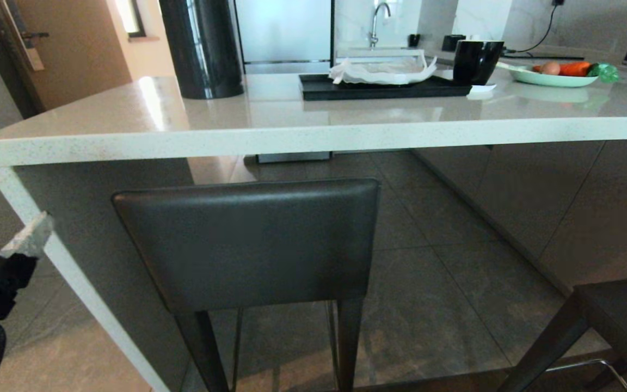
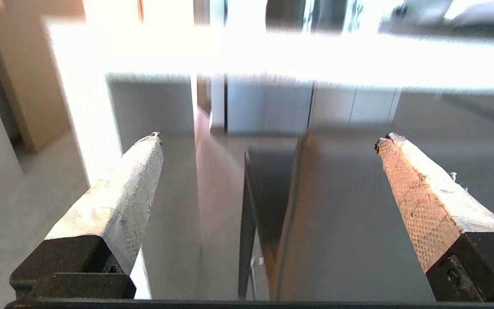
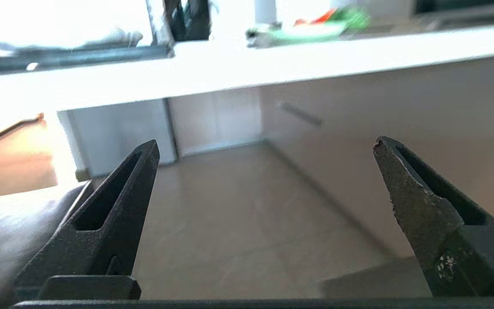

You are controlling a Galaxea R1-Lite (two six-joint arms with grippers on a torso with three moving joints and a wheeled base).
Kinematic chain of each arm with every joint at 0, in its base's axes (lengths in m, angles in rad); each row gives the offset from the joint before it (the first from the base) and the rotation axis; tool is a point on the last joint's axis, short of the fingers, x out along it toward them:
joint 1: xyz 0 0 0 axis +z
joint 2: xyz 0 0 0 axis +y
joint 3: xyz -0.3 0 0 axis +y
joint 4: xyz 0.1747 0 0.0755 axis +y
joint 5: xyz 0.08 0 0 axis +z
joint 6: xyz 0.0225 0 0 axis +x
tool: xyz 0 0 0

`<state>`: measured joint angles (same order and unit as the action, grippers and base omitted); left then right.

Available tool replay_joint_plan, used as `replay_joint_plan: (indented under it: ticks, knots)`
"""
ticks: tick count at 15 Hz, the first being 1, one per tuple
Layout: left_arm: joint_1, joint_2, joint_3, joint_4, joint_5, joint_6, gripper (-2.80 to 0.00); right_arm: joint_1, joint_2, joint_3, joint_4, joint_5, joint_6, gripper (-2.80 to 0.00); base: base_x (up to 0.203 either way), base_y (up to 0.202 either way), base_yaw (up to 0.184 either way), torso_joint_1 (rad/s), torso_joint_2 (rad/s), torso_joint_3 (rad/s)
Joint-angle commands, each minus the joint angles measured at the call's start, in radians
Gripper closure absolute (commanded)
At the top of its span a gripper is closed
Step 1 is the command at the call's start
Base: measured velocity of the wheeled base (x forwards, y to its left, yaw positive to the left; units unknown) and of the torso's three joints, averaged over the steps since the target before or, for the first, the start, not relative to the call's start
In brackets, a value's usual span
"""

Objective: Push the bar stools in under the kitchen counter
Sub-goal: Push the gray chair back under the dining table

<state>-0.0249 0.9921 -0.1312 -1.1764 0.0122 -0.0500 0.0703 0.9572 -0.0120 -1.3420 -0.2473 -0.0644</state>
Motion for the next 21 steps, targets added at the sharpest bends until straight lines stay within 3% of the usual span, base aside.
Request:
replay_joint_plan:
  ticks: [1, 4, 6, 8, 10, 11, 13, 14, 16, 18, 21]
  knots:
    - [-0.003, -0.239, -0.083, 0.26, -0.001, -0.002, -2.8, -0.021, -0.197, 0.002, 0.092, 0.001, -0.007, -2.8, 0.0, 0.0, 0.0, 0.0, 0.0, 0.0]
    - [-0.023, -0.517, -0.317, 0.892, -0.016, -0.012, -2.8, -0.065, -0.446, -0.025, 0.374, 0.045, -0.016, -2.8, 0.0, 0.0, 0.0, 0.0, 0.0, 0.0]
    - [-0.03, -0.649, -0.365, 1.103, -0.021, -0.006, -2.8, -0.088, -0.631, -0.042, 0.636, 0.12, -0.026, -2.8, 0.0, 0.0, 0.0, 0.0, 0.0, 0.0]
    - [-0.031, -0.7, -0.289, 1.157, -0.021, 0.047, -2.8, -0.096, -0.727, -0.048, 0.855, 0.196, -0.049, -2.8, 0.0, 0.0, 0.0, 0.0, 0.0, 0.0]
    - [-0.029, -0.707, -0.229, 1.173, -0.018, 0.106, -2.8, -0.094, -0.743, 0.014, 0.888, 0.216, -0.092, -2.8, 0.0, 0.0, 0.0, 0.0, 0.0, 0.0]
    - [-0.021, -0.714, -0.189, 1.188, 0.007, 0.129, -2.8, -0.087, -0.782, 0.015, 0.968, 0.223, -0.099, -2.8, 0.0, 0.0, 0.0, 0.0, 0.0, 0.0]
    - [0.061, -0.759, -0.145, 1.246, 0.101, 0.141, -2.8, -0.08, -0.916, 0.014, 1.165, 0.24, -0.107, -2.8, 0.0, 0.0, 0.0, 0.0, 0.0, 0.0]
    - [0.061, -0.803, -0.122, 1.259, 0.107, 0.141, -2.8, -0.077, -0.958, 0.014, 1.225, 0.252, -0.108, -2.8, 0.0, 0.0, 0.0, 0.0, 0.0, 0.0]
    - [0.037, -0.934, -0.054, 1.275, 0.005, 0.141, -2.8, -0.074, -0.958, 0.014, 1.353, 0.313, -0.139, -2.8, 0.0, 0.0, 0.0, 0.0, 0.0, 0.0]
    - [0.028, -0.993, 0.048, 1.273, -0.094, 0.154, -2.8, -0.072, -0.957, 0.012, 1.356, 0.312, -0.132, -2.8, 0.0, 0.0, 0.0, 0.0, 0.0, 0.0]
    - [0.023, -0.986, 0.068, 1.273, -0.118, 0.119, -2.8, -0.072, -0.957, 0.012, 1.356, 0.287, -0.042, -2.8, 0.0, 0.0, 0.0, 0.0, 0.0, 0.0]
